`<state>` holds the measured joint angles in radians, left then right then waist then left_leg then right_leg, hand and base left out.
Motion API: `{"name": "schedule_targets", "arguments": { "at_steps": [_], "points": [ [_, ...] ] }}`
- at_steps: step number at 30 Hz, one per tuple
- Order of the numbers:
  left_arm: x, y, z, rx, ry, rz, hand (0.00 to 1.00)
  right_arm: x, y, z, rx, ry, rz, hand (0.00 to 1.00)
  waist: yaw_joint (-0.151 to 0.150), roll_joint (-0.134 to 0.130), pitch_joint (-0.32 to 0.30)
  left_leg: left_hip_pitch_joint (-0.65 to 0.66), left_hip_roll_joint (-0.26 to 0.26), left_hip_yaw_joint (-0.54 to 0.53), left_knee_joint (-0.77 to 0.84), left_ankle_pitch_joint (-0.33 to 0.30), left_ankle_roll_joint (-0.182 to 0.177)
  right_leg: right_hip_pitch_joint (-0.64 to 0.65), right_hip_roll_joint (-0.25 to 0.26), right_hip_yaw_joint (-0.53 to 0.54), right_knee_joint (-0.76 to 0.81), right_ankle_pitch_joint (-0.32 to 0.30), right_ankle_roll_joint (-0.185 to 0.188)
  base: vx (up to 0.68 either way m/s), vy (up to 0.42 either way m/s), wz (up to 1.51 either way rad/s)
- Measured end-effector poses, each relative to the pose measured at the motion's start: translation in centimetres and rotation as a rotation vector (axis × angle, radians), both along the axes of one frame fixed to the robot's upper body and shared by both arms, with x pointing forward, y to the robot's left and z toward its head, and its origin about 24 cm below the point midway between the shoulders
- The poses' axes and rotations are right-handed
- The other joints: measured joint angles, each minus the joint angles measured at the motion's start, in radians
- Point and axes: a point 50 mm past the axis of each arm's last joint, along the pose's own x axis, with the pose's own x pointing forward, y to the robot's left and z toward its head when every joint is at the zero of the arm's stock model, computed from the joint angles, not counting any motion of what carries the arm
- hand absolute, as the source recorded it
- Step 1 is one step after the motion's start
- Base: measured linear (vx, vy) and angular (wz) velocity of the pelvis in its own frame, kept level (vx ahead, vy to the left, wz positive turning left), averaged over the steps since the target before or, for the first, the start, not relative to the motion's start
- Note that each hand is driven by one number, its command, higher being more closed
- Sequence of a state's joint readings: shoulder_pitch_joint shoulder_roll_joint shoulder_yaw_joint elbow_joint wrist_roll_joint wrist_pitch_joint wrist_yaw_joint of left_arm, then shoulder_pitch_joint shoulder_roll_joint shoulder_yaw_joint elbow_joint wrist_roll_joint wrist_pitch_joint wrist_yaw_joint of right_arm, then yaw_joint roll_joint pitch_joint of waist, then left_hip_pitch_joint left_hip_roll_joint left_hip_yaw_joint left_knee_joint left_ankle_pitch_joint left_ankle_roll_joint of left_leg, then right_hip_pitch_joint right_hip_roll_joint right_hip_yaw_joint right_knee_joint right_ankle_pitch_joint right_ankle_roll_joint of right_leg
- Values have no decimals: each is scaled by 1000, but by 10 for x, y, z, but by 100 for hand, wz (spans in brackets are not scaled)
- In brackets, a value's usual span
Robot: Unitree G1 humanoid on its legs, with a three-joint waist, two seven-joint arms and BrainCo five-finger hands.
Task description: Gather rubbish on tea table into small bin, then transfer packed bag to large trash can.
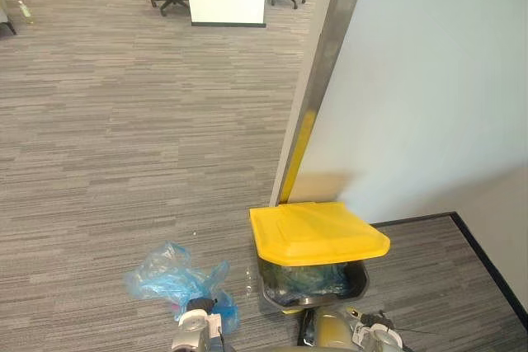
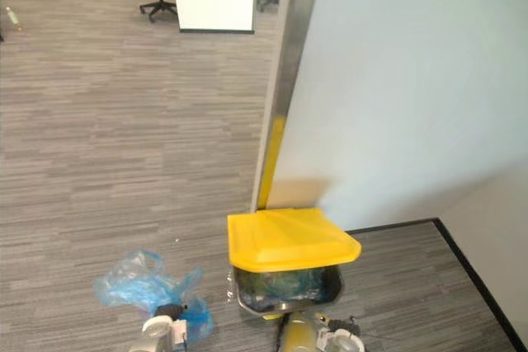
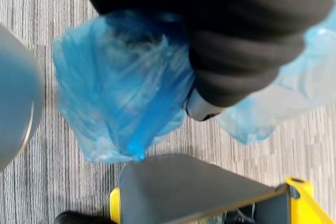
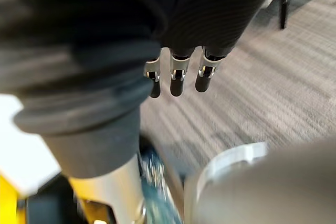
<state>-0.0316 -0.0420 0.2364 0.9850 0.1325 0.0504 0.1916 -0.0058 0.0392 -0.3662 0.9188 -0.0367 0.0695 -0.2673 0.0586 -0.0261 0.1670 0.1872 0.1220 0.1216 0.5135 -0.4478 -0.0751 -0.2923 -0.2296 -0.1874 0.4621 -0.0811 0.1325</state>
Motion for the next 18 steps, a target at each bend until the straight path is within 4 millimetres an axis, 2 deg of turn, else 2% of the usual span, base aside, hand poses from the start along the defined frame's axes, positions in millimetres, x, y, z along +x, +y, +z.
{"name": "schedule_targets", "arguments": {
  "at_steps": [2,4,5,6,7,9,15,18],
  "points": [
    [4,1,3,4,-27,3,100,18,9,9,-1,-71,49,0,7,-1,-5,-56,-1,-4,37,0,0,-28,-7,-1,-3,8,-2,-77,5,21],
    [17,-2,11,9,-89,-18,100,51,15,30,-23,-214,93,0,7,20,7,-132,-6,-26,95,0,0,-62,-16,-5,-6,18,-8,-71,-31,22],
    [20,-3,14,9,-107,-18,100,60,15,37,-33,-256,99,0,8,28,12,-144,-4,-29,106,0,0,-67,-16,-7,-6,22,-8,-58,-50,20],
    [26,-5,19,13,-142,-17,100,78,16,51,-54,-335,116,0,9,42,20,-172,-3,-36,128,0,0,-79,-20,-13,-6,28,-2,-61,-68,16],
    [30,-5,21,13,-160,-17,100,86,16,59,-55,-375,119,0,11,48,23,-187,-1,-42,137,0,0,-84,-21,-18,-6,29,-3,-66,-73,19],
    [44,-9,34,15,-246,-31,100,118,19,90,-94,-519,143,0,18,53,25,-258,3,-47,166,0,0,-137,-22,-24,-5,45,-13,-82,-95,13],
    [70,-30,63,-4,-417,-111,100,165,20,143,-166,-714,183,0,32,60,56,-328,30,-48,177,-9,-3,-185,-8,-47,-14,65,-36,-82,-111,11],
    [87,-46,87,-31,-554,-172,100,188,19,183,-212,-849,193,0,37,72,102,-350,53,-47,174,-64,-17,-217,12,-50,-10,80,-29,-113,-88,-5]
  ]
}}
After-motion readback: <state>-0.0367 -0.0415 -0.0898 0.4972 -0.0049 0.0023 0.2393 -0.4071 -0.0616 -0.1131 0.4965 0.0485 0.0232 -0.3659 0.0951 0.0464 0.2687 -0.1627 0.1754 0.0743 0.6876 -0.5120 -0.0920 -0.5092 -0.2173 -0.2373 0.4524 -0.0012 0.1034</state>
